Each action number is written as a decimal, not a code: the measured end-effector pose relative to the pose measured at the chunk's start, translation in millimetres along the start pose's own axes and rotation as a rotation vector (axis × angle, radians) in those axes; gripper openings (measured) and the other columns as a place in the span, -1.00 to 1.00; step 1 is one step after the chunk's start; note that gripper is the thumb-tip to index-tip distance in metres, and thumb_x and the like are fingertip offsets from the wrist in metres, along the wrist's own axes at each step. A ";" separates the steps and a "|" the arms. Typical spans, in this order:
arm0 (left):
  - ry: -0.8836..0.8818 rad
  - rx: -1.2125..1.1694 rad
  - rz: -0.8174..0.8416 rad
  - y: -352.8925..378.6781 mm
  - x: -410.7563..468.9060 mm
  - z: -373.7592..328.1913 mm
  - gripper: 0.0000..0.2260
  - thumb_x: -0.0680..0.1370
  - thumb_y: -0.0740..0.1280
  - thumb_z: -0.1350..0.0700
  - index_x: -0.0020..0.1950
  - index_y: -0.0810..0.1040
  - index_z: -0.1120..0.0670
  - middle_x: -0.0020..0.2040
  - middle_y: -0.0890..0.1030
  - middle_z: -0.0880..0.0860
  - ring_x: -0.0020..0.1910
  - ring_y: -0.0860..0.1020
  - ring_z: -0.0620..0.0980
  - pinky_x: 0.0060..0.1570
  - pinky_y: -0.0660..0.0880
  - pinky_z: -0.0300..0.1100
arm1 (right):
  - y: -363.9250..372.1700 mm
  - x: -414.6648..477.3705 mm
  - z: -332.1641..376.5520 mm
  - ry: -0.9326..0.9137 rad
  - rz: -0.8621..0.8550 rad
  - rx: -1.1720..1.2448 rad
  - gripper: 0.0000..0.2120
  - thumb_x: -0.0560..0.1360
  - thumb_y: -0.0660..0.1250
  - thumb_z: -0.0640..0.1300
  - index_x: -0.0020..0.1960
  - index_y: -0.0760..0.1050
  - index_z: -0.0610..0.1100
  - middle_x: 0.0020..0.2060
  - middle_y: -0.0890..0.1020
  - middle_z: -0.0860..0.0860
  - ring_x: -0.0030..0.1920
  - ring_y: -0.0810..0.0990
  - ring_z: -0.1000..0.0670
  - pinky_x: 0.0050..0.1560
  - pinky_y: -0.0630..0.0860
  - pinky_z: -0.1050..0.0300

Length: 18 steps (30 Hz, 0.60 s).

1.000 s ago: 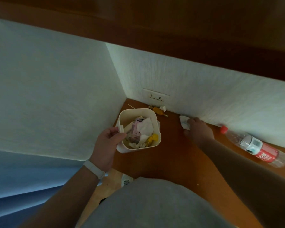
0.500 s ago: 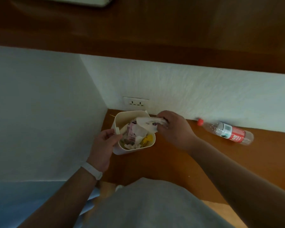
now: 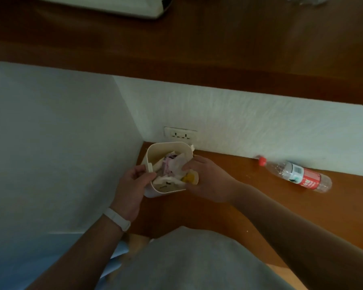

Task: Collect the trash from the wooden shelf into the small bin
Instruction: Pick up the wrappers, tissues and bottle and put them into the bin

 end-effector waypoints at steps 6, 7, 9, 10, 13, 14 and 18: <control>-0.042 -0.064 -0.142 -28.4 -11.2 8.7 -0.72 0.51 0.41 0.26 0.22 0.55 0.22 0.17 0.61 0.37 0.19 0.58 0.35 0.25 0.48 0.30 | 8.3 27.3 -28.7 0.122 0.014 0.075 -0.58 0.38 0.25 0.31 0.20 0.44 0.23 0.08 0.45 0.26 0.06 0.48 0.22 -0.05 0.44 0.25; -0.050 -0.075 -0.158 -31.8 -15.2 10.6 -0.72 0.51 0.41 0.26 0.22 0.55 0.22 0.18 0.60 0.38 0.19 0.58 0.35 0.25 0.48 0.30 | 12.1 34.4 -37.8 0.156 0.011 0.047 -0.60 0.40 0.24 0.27 0.19 0.47 0.18 0.07 0.47 0.22 0.03 0.50 0.19 -0.09 0.44 0.24; -0.061 -0.096 -0.191 -36.6 -24.7 13.9 -0.73 0.50 0.42 0.25 0.20 0.56 0.22 0.17 0.60 0.39 0.19 0.58 0.37 0.24 0.48 0.31 | 22.6 48.0 -55.9 0.205 0.040 -0.034 -0.64 0.45 0.29 0.14 0.21 0.50 0.07 0.06 0.49 0.12 -0.01 0.50 0.11 -0.12 0.43 0.19; -0.061 -0.099 -0.208 -38.5 -29.8 15.1 -0.73 0.49 0.44 0.23 0.17 0.57 0.21 0.16 0.61 0.39 0.18 0.58 0.37 0.23 0.49 0.31 | 28.8 53.8 -63.6 0.218 0.062 -0.082 -0.65 0.47 0.31 0.08 0.23 0.50 0.03 0.06 0.49 0.08 -0.03 0.49 0.07 -0.14 0.42 0.17; -0.056 -0.093 -0.248 -41.7 -45.7 18.6 -0.77 0.45 0.47 0.20 0.10 0.61 0.15 0.11 0.64 0.36 0.12 0.62 0.31 0.16 0.56 0.22 | 47.5 67.9 -79.6 0.237 0.127 -0.203 -0.57 0.50 0.34 0.02 0.34 0.43 -0.01 0.17 0.47 -0.03 0.08 0.51 -0.05 -0.06 0.46 0.09; -0.054 -0.091 -0.258 -42.4 -50.4 20.0 -0.79 0.47 0.46 0.20 0.09 0.62 0.13 0.09 0.65 0.33 0.10 0.64 0.27 0.12 0.57 0.15 | 53.6 72.1 -82.4 0.240 0.147 -0.231 -0.52 0.50 0.35 0.02 0.39 0.38 -0.02 0.25 0.45 -0.06 0.17 0.50 -0.09 0.02 0.49 0.03; -0.046 -0.111 -0.302 -45.5 -66.9 22.1 -0.69 0.36 0.48 0.10 0.07 0.64 0.15 0.06 0.63 0.38 0.00 0.64 0.18 0.07 0.57 0.09 | 76.8 85.9 -83.0 0.245 0.231 -0.315 -0.36 0.49 0.38 0.03 0.50 0.23 -0.05 0.43 0.31 -0.12 0.38 0.35 -0.19 0.24 0.42 -0.13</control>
Point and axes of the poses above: each hand's wrist, its own x-axis towards the middle knuckle, its own y-axis out of the palm, z = x × y, the point moved 2 cm from there along x, towards the middle knuckle
